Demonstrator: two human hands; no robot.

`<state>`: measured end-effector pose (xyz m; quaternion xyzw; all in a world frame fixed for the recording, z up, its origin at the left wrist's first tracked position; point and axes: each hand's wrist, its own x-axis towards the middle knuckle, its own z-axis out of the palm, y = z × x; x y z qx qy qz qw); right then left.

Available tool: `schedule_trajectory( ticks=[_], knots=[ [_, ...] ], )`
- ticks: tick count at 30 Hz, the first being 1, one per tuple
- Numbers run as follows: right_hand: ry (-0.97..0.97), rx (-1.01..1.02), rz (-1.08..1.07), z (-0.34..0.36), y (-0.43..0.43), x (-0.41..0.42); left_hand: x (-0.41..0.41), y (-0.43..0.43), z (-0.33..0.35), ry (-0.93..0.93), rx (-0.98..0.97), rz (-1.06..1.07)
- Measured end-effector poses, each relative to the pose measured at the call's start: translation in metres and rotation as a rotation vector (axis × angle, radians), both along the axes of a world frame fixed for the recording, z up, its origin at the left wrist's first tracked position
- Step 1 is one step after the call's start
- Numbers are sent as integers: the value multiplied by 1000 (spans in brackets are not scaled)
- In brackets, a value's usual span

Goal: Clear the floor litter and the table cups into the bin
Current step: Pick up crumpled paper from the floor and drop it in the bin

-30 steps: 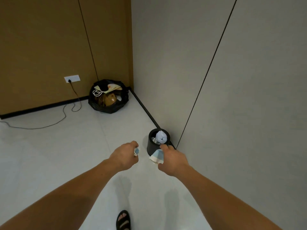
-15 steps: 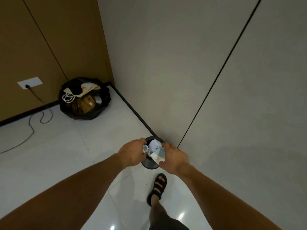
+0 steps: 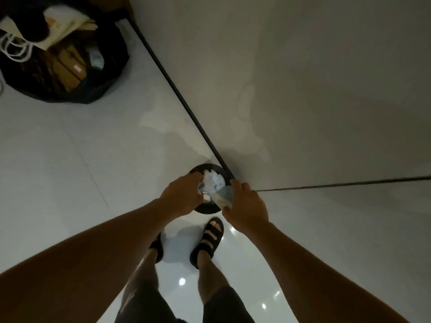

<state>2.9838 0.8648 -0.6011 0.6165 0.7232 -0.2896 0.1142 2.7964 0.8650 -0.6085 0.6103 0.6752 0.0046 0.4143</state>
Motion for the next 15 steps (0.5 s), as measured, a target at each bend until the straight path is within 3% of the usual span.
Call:
schedule_trajectory(
  ticks=[8,15],
  knots=[
    [-67,-99,-90,-223,33,-16,-10,39,-217,50,-24,-124],
    [-50,-168,-99,-317,19,-27,-13,30,-307,199,102,-402]
  ],
)
